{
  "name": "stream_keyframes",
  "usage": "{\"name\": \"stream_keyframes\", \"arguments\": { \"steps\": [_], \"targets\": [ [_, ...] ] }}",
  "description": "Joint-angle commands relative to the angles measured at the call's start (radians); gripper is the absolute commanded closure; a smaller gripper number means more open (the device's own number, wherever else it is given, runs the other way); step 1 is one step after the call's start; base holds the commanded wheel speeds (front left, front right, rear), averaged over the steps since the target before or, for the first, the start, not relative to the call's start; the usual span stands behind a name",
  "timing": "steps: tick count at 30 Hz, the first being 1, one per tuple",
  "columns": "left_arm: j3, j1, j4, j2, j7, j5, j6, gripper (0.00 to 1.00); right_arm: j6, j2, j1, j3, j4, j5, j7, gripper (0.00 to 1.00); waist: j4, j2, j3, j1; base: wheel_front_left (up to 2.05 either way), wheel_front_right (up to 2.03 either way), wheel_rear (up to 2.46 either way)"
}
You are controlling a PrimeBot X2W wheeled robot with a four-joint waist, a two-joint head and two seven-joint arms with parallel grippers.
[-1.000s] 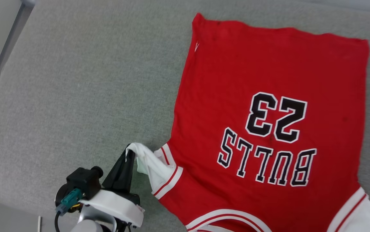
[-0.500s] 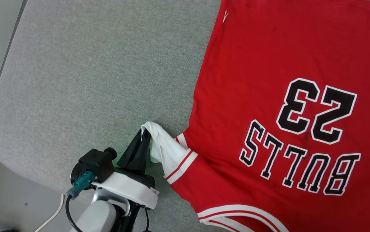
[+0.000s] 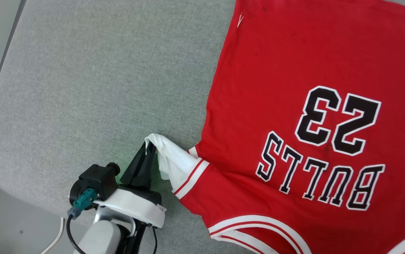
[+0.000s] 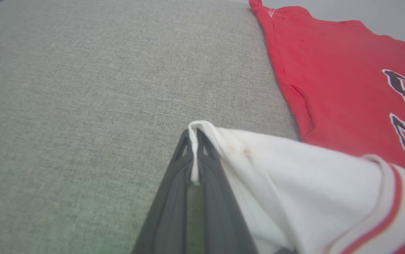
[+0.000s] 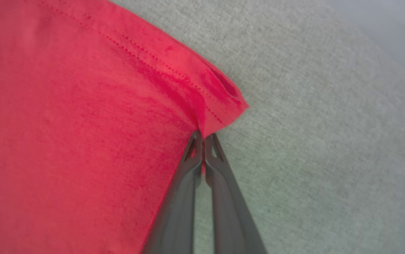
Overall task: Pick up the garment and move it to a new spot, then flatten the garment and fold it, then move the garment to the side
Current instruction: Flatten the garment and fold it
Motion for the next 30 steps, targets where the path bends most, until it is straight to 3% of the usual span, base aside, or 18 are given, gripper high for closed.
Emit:
{"name": "stream_keyframes", "arguments": {
  "steps": [1, 9, 19, 30],
  "targets": [
    [0.012, 0.013, 0.007, -0.005, -0.002, 0.009, -0.006, 1.0, -0.002, 0.009, 0.011, -0.003, 0.018, 0.009, -0.027, 1.0, -0.022, 0.0, -0.03, 0.0, 0.0, 0.0, 0.0],
    [0.048, 0.067, 0.031, 0.003, -0.002, 0.024, -0.004, 1.0, -0.002, -0.023, 0.057, 0.048, -0.013, 0.066, -0.18, 1.0, -0.084, 0.0, -0.159, 0.0, 0.0, 0.0, 0.0],
    [0.075, 0.172, 0.042, 0.044, 0.01, 0.007, 0.019, 1.0, -0.002, -0.144, 0.336, 0.093, -0.151, 0.207, -0.278, 1.0, -0.183, 0.0, -0.305, 0.0, 0.0, 0.0, 0.0],
    [0.095, 0.244, 0.02, 0.078, 0.039, -0.011, 0.047, 1.0, -0.002, -0.196, 0.725, 0.032, -0.304, 0.27, -0.25, 1.0, -0.262, 0.0, -0.379, 0.0, 0.0, 0.0, 0.0]
  ]
}}
